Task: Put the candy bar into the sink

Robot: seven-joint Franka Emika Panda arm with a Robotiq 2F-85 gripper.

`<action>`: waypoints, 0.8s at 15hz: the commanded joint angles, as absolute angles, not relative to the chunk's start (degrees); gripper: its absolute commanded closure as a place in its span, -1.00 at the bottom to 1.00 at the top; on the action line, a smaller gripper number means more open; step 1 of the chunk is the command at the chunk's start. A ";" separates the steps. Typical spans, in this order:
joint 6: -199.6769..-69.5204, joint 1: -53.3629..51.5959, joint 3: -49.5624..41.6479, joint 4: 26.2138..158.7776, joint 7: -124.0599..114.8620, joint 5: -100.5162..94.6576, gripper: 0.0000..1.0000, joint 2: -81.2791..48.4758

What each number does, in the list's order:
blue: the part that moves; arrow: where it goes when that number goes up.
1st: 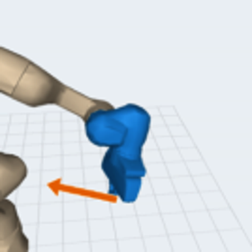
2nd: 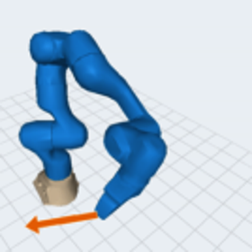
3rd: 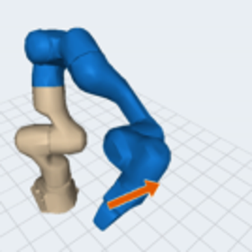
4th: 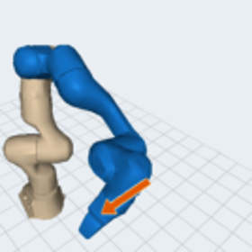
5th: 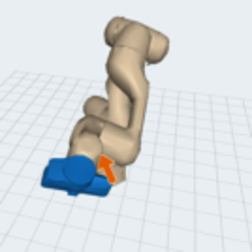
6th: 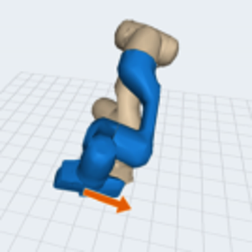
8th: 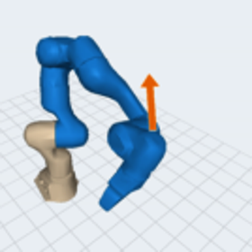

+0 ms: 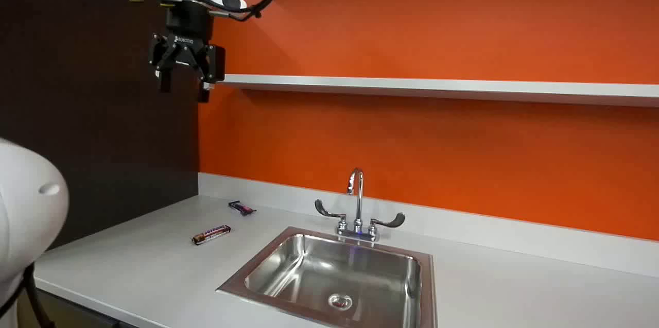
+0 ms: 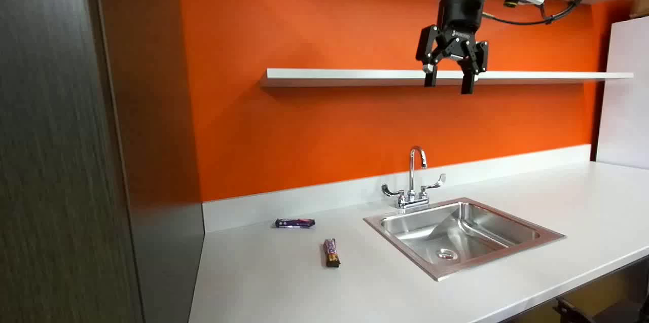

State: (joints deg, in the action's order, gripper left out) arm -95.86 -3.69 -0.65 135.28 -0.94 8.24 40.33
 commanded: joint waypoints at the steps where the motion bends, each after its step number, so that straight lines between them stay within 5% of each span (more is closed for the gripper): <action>1: -95.71 -2.87 -0.09 135.17 -0.53 8.61 -1.00 40.27; 12: -107.95 -3.20 8.19 134.56 -7.79 5.32 -1.00 27.66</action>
